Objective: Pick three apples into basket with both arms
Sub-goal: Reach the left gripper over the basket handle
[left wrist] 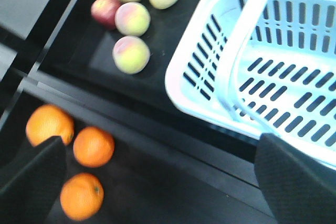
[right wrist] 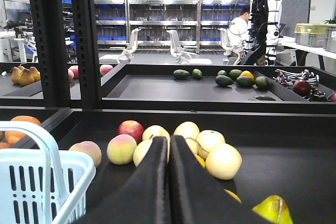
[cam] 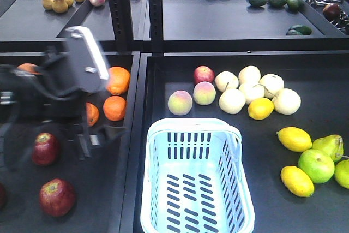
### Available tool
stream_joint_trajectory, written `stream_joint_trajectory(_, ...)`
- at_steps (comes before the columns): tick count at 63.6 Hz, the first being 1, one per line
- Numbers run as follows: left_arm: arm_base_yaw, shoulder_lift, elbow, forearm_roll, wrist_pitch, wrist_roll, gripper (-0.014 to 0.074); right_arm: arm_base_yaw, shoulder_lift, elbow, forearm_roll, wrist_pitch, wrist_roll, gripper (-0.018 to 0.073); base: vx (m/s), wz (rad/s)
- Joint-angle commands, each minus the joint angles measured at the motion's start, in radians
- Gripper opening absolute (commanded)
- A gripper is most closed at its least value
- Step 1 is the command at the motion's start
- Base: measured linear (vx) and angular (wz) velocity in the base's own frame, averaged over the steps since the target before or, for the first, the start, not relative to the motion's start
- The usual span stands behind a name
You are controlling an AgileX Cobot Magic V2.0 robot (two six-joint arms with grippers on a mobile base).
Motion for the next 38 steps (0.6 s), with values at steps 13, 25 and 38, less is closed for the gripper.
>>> stream_joint_trajectory(13, -0.158, 0.177, -0.160, 0.108, -0.059, -0.008, 0.0680, -0.009, -0.013, 0.014, -0.011, -0.076, -0.007, -0.0008, 0.00, 0.00)
stream_joint_trajectory(25, -0.231, 0.308, -0.278, 0.163, -0.054, -0.020, 0.0676, -0.009, -0.013, 0.014, -0.011, -0.076, -0.007, -0.0008, 0.00, 0.00)
stream_joint_trajectory(38, -0.278, 0.444, -0.382, 0.253, 0.009, -0.027, 0.0659, -0.009, -0.013, 0.014, -0.011, -0.076, -0.007, -0.0008, 0.00, 0.00)
